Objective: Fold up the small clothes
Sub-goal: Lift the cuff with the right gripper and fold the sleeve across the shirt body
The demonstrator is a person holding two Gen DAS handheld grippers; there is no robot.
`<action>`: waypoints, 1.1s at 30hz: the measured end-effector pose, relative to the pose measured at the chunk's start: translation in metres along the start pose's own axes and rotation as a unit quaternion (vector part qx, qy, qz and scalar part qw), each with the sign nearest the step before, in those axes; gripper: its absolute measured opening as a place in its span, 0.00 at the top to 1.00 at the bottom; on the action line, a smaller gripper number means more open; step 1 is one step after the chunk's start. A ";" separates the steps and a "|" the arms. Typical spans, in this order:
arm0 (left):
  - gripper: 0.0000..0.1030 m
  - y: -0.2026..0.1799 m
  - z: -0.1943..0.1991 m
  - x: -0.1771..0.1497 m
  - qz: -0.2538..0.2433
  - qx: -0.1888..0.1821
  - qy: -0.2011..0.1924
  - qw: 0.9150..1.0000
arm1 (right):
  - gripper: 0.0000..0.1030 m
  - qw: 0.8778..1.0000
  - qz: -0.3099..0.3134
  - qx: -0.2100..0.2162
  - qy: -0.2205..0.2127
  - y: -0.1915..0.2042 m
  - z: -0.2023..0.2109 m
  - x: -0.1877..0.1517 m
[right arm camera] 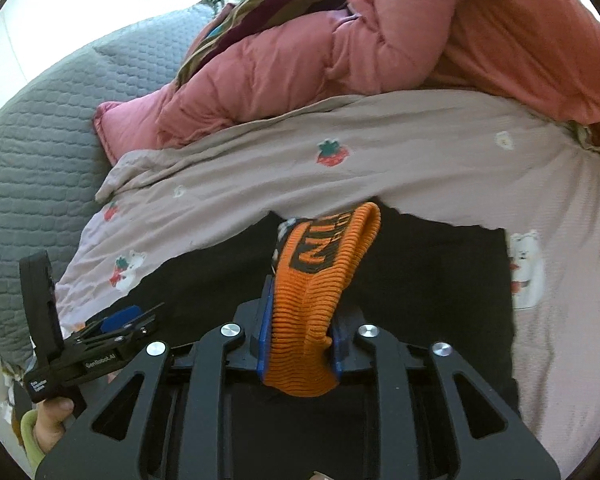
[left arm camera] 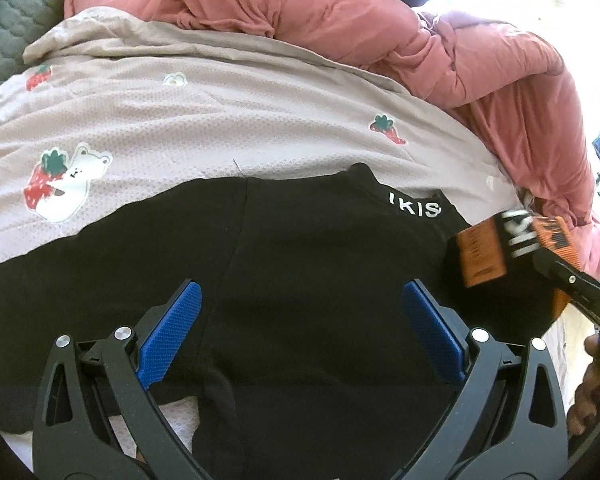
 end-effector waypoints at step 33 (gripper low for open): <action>0.93 -0.039 -0.030 -0.022 -0.044 -0.051 -0.009 0.998 | 0.60 0.993 -0.074 -0.093 -0.018 -0.114 0.021 -0.032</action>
Point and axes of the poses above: each gripper's, at about its wrist camera, not at the fingertips, and z roughly against the way its jaws point, y to its left, x to its top, the point moved 9 cm from there along -z, roughly the way its jaws point, and after that the axes turned 7 degrees about y, right-handed, at the moved point
